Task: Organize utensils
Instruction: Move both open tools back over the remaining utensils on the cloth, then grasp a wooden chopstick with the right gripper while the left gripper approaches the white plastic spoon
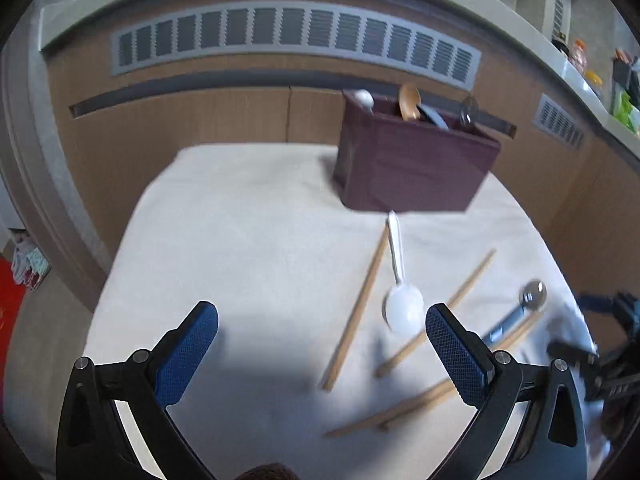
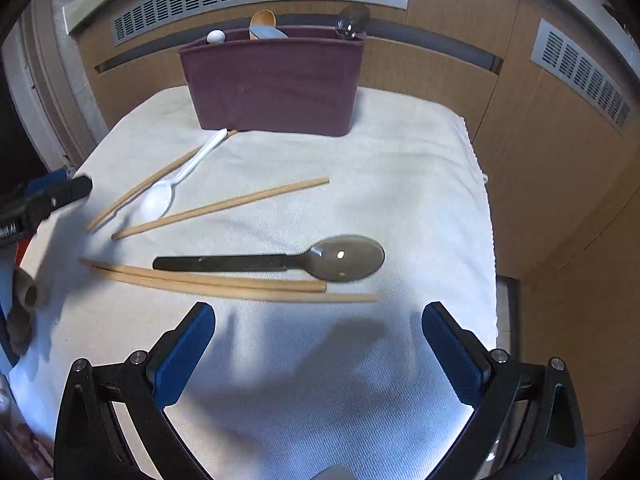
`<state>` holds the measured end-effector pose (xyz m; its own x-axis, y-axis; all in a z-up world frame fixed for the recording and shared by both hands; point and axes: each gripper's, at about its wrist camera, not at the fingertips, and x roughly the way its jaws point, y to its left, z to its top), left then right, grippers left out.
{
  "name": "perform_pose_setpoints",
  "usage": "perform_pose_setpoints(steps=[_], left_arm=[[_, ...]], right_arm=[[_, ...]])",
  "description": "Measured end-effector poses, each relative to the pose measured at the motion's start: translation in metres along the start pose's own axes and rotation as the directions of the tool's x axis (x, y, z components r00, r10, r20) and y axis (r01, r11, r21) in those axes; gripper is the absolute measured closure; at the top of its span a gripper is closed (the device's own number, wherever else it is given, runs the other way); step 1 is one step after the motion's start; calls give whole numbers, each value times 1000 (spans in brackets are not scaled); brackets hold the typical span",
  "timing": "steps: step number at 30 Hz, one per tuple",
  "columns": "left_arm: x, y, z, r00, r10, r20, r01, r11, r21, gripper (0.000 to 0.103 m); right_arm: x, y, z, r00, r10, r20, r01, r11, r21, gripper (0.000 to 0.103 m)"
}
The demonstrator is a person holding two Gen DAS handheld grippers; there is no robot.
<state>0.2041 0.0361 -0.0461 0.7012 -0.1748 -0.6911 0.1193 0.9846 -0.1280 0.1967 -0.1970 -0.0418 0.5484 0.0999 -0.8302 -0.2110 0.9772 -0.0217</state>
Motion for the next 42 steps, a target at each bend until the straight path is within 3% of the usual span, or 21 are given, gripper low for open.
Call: perform_pose_setpoints(steps=[4,9,11,13,14,18,22,27,33,42], left_arm=[[3,-9,-6,1000,-18,-17,19,998,58,0],[11,-22,4,995,-89,-47,92,993,73,3],[12,-29,6,994,-99,-36,102,990,94,22],[18,-37,10,992,-115,-49,120,987,105,32],[22,-40,11,991,-120,-59,125,986,109,32],[29,-47,12,989,-129,-76,137,983,119,33],[20,-36,12,992,-109,-63,115,989,95,33],[11,-27,0,985,-134,-106,143,986,86,32],[9,-28,-14,978,-146,-146,161,982,95,32],[10,-9,-11,981,-137,-141,143,989,36,25]], right_arm=[[-3,7,12,999,-37,37,38,999,-15,0],[-6,7,7,996,-56,74,57,998,-10,0],[-7,2,4,995,-70,77,71,997,-4,0],[-6,-4,1,994,-81,73,80,997,8,0],[-6,-7,0,994,-82,70,81,997,18,3],[-8,-9,-4,998,-15,56,14,1000,23,43],[-3,-1,-9,992,128,-12,-128,992,23,53],[12,9,-8,975,203,-93,-196,978,77,53],[32,14,13,984,138,-109,-121,981,150,50],[49,33,36,996,74,-51,-70,994,79,45]])
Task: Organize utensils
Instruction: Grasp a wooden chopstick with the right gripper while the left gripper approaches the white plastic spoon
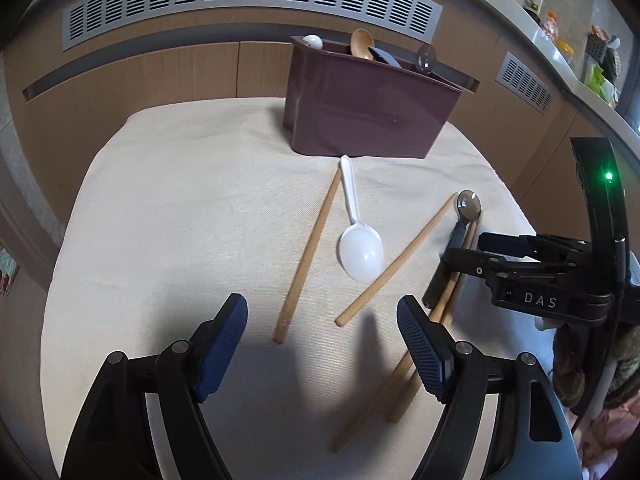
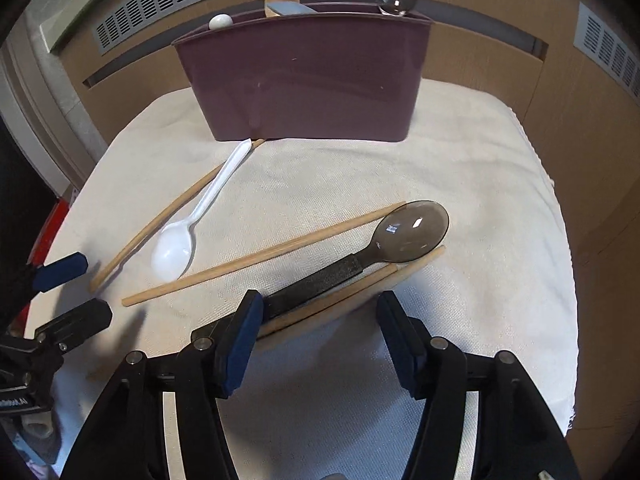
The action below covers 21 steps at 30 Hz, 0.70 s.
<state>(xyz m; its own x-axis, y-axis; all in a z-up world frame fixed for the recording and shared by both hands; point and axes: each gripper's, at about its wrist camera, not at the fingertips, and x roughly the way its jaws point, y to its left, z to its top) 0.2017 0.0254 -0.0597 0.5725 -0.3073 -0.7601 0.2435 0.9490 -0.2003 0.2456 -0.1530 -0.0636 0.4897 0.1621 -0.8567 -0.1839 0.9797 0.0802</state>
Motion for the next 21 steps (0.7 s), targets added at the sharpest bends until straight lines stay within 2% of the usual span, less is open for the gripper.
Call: perform_pose_setpoints(steps=[5,10,13,15,18,21], left_arm=[[4,5,0,1000,-6,-17,6,1000,-21,24],[11,-1,0,999,-15,-42,15,1000,-13,22],[11,-7,1,999,-19,-47,19,1000,1,22],[9,-11,1,999,-20,-46,20,1000,13,22],[6,-16,2,999,-22,-42,24,999,31,22],[6,-21,5,999,-28,-44,30,999,42,22]], right_arm=[[-12,-9,-15,999,29,-24,-31,996,-79,45],[-22,-28,-33,999,-22,-35,19,996,-93,46],[-29,-37,-39,999,-41,-24,39,994,-98,64],[-32,-39,-40,999,-41,-16,39,995,-95,85],[-39,-41,-38,1000,-23,7,23,996,-83,96],[-42,-39,-35,1000,22,17,-20,997,-79,97]])
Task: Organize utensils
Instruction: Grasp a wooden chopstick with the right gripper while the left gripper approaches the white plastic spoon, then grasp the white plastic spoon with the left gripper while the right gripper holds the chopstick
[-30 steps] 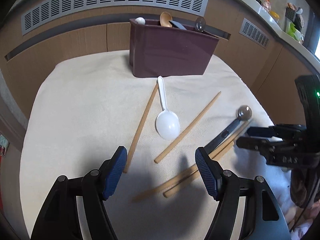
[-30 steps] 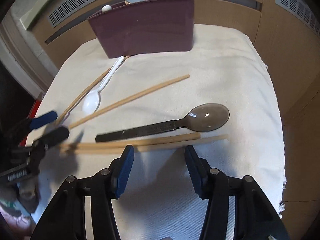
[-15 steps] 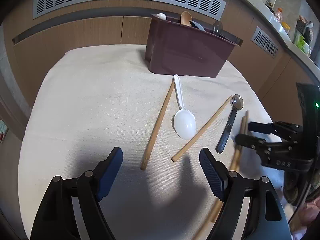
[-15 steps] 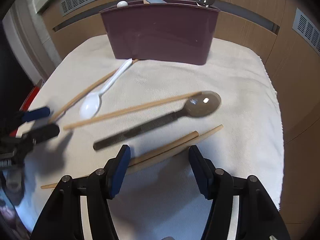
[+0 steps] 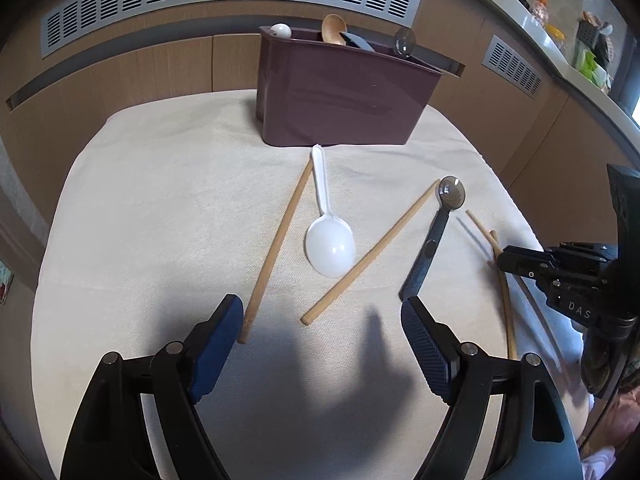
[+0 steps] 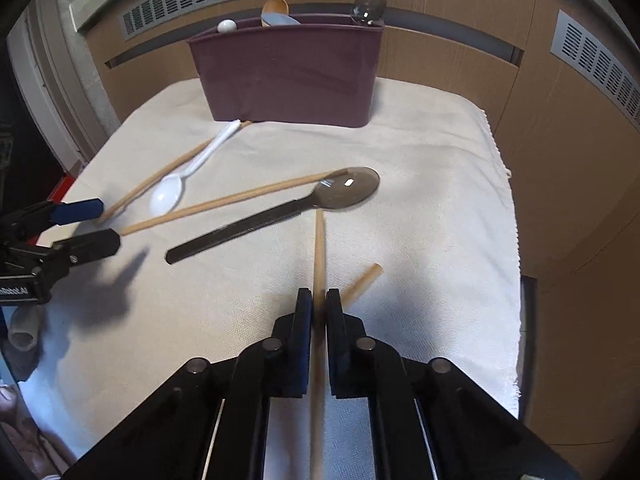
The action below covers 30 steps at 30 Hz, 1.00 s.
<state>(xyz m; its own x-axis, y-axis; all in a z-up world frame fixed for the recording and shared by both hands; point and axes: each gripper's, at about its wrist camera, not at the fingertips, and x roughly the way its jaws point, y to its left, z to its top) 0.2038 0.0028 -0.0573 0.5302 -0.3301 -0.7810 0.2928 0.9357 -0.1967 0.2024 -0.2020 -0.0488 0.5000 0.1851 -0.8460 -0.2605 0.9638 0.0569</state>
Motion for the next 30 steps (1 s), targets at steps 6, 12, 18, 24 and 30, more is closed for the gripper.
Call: perform_pose_setpoints(steps=[6,12,18,24,30], left_arm=[[2,-17,5,1000,-25,7,25,998,62,22],[11,-21,18,999,-40,12,39,997,71,45],[29,-9,34,1000,-9,-11,9,1000,-29,57],[50,-16,35,996,80,-41,-81,997,-17,57],[54,-17,39,994,102,-38,-102,995,-8,60]], right_arm=[[0,3,-2,1000,15,-3,-15,1000,-7,97],[-13,-16,-12,1000,-18,23,16,999,44,97],[-11,-28,-14,999,-6,34,2,994,112,97],[-5,-29,-17,999,29,35,-34,988,152,97],[-3,-27,-21,999,17,34,-21,991,136,96]])
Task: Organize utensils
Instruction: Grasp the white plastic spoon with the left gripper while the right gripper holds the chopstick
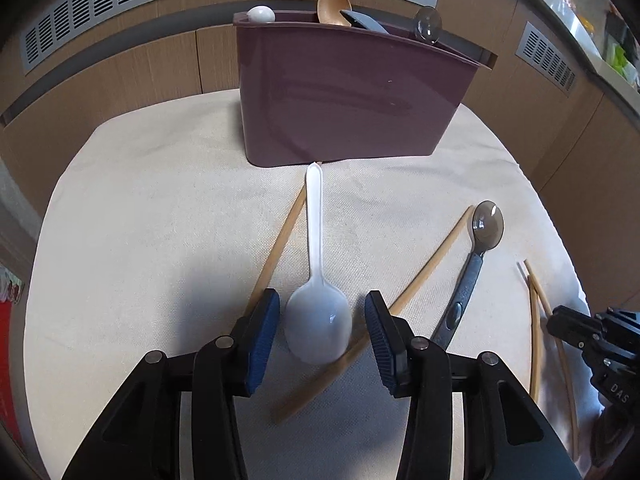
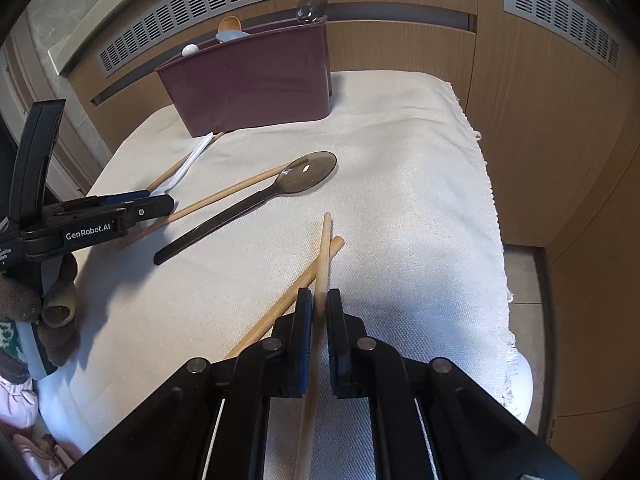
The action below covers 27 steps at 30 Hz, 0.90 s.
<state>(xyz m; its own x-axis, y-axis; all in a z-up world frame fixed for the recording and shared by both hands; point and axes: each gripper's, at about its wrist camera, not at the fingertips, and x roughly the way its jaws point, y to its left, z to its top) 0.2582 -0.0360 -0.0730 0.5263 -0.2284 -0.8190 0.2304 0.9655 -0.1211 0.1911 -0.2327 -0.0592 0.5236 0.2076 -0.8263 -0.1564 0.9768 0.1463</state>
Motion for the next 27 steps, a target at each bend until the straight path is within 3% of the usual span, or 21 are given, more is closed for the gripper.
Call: perform_pose_setpoints(steps=[2,14,18,21,27], left_arm=[[-2,0,-2,1000,0,-1,0,1000,7,68],[-50,9,-49,998,-65,-28,66,997,30,68],[-56,10,-64,993,-91,-69,93,995,34,67],[-55,15,-62,993,-86,-81,88,996,13,67],[-51,17,-33,992,-106,-66,105,994,-14,61]], right_arm=[[-2,0,-1,1000,-7,5,7,1000,-3,95],[6,1,1,998,-53,-29,52,999,-13,91],[13,13,7,992,-119,-37,117,992,-55,95],[14,20,7,986,-165,-29,162,983,-93,95],[10,13,3,991,-128,-35,125,990,-71,95]])
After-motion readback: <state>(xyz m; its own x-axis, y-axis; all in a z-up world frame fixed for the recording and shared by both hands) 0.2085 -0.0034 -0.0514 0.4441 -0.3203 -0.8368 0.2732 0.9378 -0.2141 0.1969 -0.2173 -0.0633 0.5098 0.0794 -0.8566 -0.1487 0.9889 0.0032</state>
